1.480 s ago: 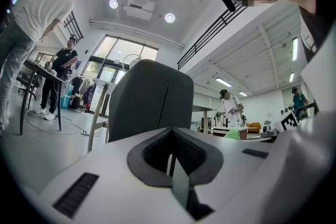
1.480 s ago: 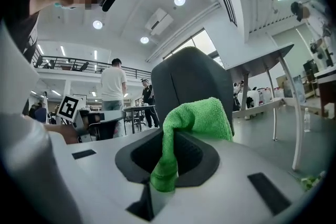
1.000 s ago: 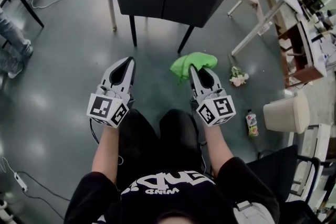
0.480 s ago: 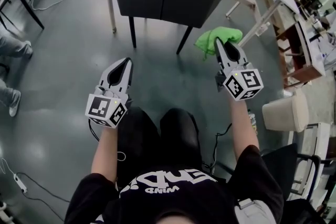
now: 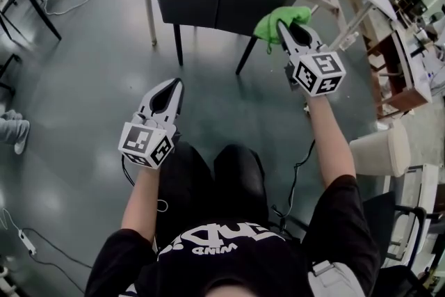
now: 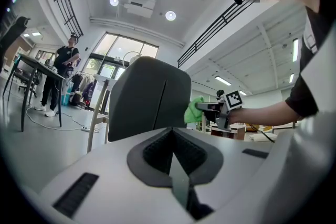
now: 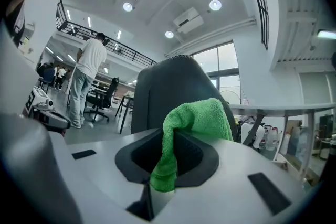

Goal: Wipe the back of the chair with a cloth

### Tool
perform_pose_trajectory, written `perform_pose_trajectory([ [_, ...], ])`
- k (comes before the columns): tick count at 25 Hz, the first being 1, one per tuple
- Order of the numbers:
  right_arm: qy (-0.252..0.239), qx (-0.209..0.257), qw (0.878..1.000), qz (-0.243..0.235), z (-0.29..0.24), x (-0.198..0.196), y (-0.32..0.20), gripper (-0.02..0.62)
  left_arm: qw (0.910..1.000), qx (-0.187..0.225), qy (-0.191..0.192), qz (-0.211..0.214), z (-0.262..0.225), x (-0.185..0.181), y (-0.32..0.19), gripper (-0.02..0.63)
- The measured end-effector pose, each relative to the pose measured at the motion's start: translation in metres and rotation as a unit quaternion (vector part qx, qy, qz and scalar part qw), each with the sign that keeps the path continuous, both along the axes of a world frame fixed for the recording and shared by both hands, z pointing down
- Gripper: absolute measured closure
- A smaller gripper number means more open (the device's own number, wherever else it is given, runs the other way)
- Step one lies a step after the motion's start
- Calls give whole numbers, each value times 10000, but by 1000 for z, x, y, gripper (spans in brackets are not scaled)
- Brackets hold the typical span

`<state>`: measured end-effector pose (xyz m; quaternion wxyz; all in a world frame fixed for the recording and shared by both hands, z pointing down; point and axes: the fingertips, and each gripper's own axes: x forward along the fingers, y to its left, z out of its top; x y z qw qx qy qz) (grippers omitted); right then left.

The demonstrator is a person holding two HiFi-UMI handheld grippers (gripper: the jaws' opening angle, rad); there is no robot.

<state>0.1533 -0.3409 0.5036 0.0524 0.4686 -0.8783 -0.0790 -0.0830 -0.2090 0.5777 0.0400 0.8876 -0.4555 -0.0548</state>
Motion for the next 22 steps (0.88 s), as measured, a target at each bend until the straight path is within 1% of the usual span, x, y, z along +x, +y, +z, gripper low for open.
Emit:
perform_pose_trajectory([
  [3, 116, -16, 9998, -138, 0, -26, -18, 548, 10000, -12, -33, 33, -1, -1, 1, 606],
  [6, 91, -37, 9995, -299, -2, -56, -31, 548, 10000, -53, -49, 15, -1, -6, 1, 607],
  [15, 248, -6, 9948, -990, 1, -167, -56, 548, 9998, -191, -69, 18, 9, -12, -2, 607],
  [22, 202, -126, 9872, -1576, 10, -255, -55, 548, 9994, -314, -77, -97, 20, -26, -1, 607],
])
